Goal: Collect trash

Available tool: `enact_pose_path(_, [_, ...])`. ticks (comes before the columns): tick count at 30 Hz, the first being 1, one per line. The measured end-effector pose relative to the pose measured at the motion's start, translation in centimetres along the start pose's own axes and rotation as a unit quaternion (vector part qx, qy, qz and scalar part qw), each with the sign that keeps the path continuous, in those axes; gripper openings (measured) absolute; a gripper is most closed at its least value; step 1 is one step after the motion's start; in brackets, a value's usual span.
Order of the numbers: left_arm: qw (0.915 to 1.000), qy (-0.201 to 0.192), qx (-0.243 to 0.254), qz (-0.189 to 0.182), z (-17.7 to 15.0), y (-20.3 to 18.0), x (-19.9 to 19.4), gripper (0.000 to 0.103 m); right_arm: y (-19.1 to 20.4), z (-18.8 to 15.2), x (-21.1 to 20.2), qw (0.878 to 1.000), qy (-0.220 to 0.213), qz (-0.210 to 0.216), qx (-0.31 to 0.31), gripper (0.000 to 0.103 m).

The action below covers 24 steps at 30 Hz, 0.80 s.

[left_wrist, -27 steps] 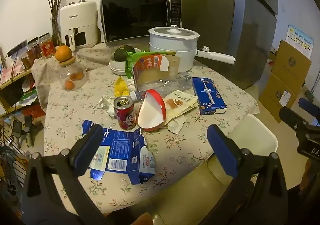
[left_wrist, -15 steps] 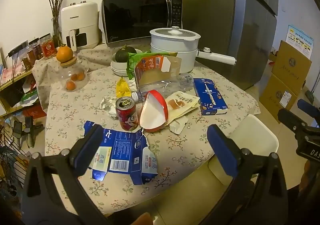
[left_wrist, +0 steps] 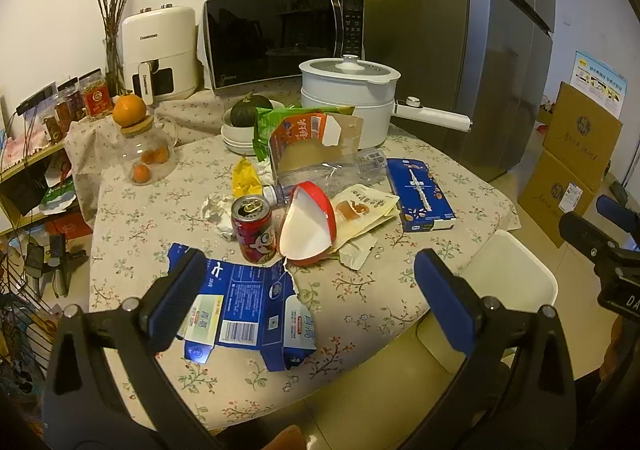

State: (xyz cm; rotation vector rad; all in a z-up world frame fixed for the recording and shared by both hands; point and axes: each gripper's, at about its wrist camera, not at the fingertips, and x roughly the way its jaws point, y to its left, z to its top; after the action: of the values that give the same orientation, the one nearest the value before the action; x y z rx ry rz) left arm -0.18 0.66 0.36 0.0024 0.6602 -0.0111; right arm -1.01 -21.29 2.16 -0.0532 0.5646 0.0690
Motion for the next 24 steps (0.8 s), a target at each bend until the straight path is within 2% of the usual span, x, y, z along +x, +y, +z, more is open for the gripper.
enact_pose_path(24, [1.0000, -0.002, 0.000, 0.000, -0.16, -0.19, 0.12, 0.103, 0.03, 0.02, -0.17, 1.000, 0.002, 0.003, 0.002, 0.103])
